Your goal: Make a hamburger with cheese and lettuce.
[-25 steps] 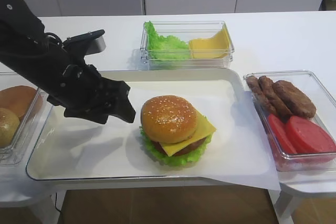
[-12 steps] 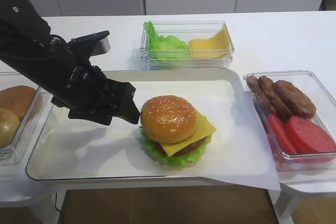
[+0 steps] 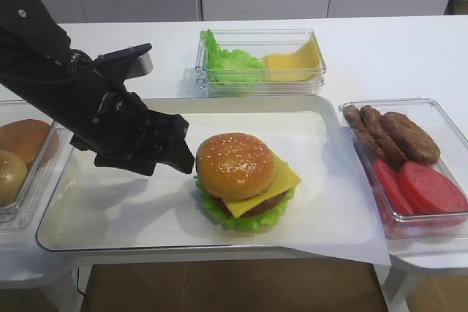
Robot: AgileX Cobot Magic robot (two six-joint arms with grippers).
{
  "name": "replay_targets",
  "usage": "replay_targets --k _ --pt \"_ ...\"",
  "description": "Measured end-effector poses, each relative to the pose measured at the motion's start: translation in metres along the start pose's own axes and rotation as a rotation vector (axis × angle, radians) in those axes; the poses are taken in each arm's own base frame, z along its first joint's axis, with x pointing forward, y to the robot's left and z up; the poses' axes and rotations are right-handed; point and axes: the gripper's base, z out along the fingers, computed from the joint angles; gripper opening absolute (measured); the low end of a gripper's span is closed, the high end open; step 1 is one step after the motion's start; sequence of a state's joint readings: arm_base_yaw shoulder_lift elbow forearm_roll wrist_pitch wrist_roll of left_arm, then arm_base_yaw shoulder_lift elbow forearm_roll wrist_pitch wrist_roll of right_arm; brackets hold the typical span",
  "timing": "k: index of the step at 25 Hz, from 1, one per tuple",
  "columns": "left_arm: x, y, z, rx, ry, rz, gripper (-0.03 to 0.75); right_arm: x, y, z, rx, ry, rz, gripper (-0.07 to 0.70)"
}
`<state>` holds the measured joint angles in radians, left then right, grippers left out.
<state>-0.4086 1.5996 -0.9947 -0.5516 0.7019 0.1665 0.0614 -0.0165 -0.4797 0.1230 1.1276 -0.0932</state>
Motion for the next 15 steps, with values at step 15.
replay_targets --k 15 --pt "0.001 -0.0005 -0.0004 0.003 0.015 0.001 0.484 0.0 0.0 0.0 0.0 0.0 0.0 -0.004"
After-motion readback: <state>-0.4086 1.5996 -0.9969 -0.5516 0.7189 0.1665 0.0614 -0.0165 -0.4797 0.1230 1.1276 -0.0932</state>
